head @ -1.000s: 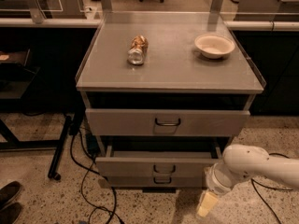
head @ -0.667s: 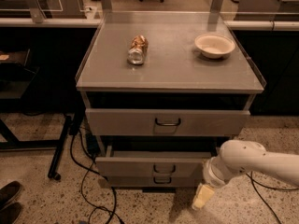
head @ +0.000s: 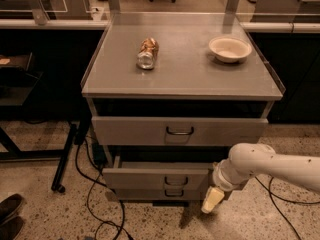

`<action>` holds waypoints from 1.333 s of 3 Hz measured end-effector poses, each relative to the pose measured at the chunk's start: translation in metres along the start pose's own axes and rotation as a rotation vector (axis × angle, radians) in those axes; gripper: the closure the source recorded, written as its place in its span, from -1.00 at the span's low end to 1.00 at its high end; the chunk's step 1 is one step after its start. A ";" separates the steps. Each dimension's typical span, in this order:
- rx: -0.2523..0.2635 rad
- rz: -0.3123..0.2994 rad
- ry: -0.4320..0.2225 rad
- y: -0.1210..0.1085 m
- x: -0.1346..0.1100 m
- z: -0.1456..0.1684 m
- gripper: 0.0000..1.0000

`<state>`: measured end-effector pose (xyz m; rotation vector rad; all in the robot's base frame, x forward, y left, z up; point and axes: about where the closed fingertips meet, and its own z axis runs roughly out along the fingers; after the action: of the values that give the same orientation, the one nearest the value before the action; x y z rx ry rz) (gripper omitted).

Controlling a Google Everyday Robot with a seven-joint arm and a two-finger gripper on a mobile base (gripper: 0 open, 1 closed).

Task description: Open middle drawer

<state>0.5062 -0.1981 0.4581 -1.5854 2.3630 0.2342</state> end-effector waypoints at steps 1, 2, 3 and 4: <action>-0.009 -0.001 0.011 -0.012 -0.001 0.019 -1.00; -0.016 -0.016 0.021 -0.024 -0.005 0.034 -1.00; -0.027 -0.040 0.030 -0.034 -0.010 0.050 -1.00; -0.060 -0.034 0.053 -0.025 -0.002 0.066 -1.00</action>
Offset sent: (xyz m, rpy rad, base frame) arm 0.0504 0.0080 -0.0432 -0.0296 0.0182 0.0372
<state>0.5400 -0.1868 0.3967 -1.6780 2.3877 0.2613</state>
